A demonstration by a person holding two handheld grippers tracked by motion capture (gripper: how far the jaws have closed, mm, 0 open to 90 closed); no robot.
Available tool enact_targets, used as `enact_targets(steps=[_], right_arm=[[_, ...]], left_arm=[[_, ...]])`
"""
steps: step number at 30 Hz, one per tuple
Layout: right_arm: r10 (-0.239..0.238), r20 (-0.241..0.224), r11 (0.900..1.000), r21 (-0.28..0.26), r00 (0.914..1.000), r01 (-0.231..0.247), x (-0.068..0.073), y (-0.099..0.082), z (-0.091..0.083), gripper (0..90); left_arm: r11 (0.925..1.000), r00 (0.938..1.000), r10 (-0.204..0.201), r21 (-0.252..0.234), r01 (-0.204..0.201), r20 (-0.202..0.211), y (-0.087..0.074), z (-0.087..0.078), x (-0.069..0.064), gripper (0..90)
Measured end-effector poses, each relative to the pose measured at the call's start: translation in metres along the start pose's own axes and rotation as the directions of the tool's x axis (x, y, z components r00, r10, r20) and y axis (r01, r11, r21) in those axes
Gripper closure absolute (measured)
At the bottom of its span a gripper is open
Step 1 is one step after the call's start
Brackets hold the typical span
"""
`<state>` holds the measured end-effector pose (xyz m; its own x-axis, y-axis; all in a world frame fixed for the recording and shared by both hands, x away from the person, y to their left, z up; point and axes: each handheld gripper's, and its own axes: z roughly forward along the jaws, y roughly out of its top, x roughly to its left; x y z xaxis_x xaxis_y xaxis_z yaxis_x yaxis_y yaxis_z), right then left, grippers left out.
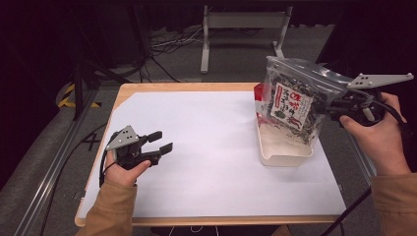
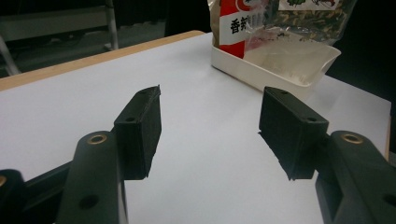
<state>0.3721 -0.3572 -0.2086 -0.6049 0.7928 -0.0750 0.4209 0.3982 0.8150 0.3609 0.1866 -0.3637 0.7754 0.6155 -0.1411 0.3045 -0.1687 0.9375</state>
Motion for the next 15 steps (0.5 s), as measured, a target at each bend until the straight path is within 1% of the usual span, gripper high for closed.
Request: enact_targets(steps=[6,10,15], right_arm=[[0.014,0.0,0.9996,0.027,0.9999,-0.014,-0.001,-0.004,0.007,75.3],[0.021,0.016,0.9986,0.049,0.9997,-0.022,-0.001,-0.007,0.013,75.3],[0.026,0.022,0.9967,0.076,0.9994,-0.027,-0.001,-0.011,0.019,75.4]], left_arm=[[1.0,1.0,-0.002,-0.001,0.002,0.0,0.0,0.0,0.0,39.4],[1.0,1.0,-0.004,-0.002,0.004,0.005,-0.001,0.0,0.0,39.2],[1.0,0.9999,0.001,0.002,-0.001,0.014,0.0,0.0,0.0,38.7]])
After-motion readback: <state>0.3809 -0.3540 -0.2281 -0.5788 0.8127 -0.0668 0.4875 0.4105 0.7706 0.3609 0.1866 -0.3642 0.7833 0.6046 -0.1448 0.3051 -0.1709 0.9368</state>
